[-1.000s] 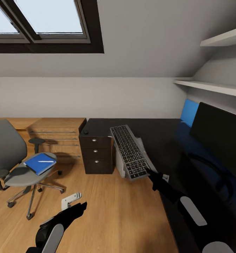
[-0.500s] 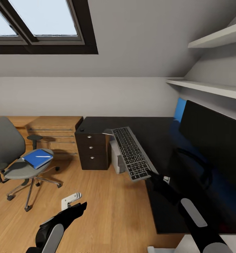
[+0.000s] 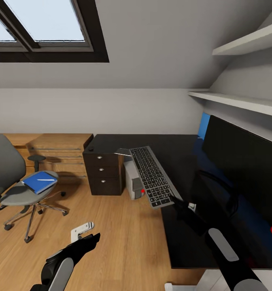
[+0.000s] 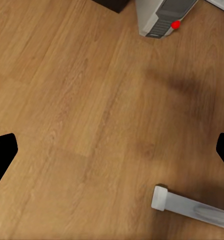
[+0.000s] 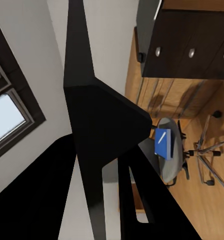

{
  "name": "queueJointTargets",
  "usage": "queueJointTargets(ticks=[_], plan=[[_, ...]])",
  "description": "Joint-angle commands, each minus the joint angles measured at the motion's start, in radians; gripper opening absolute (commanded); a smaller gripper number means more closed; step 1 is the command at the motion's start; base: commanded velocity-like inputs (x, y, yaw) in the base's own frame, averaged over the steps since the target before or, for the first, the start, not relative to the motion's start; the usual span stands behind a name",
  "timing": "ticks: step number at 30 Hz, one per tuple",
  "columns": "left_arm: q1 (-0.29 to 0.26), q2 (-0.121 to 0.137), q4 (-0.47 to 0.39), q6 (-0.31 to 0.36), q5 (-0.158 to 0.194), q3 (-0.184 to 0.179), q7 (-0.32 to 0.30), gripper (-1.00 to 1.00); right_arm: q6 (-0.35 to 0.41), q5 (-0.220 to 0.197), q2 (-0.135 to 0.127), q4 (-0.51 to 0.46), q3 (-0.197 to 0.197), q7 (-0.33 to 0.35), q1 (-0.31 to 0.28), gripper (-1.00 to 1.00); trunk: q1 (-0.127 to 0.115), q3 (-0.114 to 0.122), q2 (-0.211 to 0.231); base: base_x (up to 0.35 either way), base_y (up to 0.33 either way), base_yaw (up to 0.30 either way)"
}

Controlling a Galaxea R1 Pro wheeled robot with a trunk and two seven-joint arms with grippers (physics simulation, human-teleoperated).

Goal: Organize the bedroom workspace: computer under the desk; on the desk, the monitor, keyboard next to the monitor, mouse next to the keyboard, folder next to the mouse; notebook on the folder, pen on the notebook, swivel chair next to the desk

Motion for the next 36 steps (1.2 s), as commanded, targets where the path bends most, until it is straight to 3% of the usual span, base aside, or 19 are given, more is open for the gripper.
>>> queueJointTargets(ticks=[1,11,13,15,16,19,23,30,36], plan=[[-0.001,0.0,-0.001,0.001,0.011,-0.001,0.01,1.0,0.001,-0.005,-0.001,0.0,0.002,0.003,-0.001,-1.0,0.0,-0.001,-0.001,0.0,-0.002,0.0],[-0.001,0.0,-0.001,0.001,0.011,-0.001,0.01,1.0,-0.005,-0.003,-0.003,0.028,-0.007,0.011,-0.001,-1.0,0.0,-0.001,-0.001,0.0,0.0,0.0],[-0.001,0.0,-0.001,0.001,0.011,-0.001,0.01,1.0,-0.024,-0.002,-0.001,0.079,-0.087,-0.03,-0.001,-1.0,0.0,-0.001,-0.001,0.0,0.0,0.0],[-0.001,0.0,-0.001,0.001,0.011,-0.001,0.01,1.0,-0.053,-0.003,0.001,0.086,-0.101,-0.062,-0.001,-1.0,0.0,-0.001,-0.001,0.0,0.0,0.0],[-0.001,0.0,0.0,0.001,0.011,-0.001,0.01,1.0,-0.112,-0.004,0.003,0.089,-0.11,-0.081,-0.001,-1.0,0.0,-0.001,-0.001,0.0,0.0,0.0],[-0.001,0.0,0.011,0.001,0.011,-0.001,0.01,1.0,-0.235,-0.006,0.006,0.09,-0.114,-0.097,-0.001,-1.0,0.0,-0.001,-0.001,0.0,0.0,0.0],[-0.001,0.0,0.024,0.001,0.01,-0.001,0.009,1.0,-0.248,-0.007,0.006,0.09,-0.114,-0.103,-0.001,-1.0,0.0,-0.001,-0.001,0.0,0.0,0.0],[-0.001,0.0,0.027,0.001,0.009,-0.001,0.008,1.0,-0.253,-0.009,0.009,0.088,-0.114,-0.17,-0.001,-1.0,0.0,-0.001,-0.001,0.0,0.0,0.0],[-0.001,0.0,0.028,0.001,0.009,-0.001,0.008,1.0,-0.249,-0.009,0.01,0.084,-0.11,-0.176,-0.001,-1.0,0.0,-0.001,-0.001,0.0,0.0,0.0]])
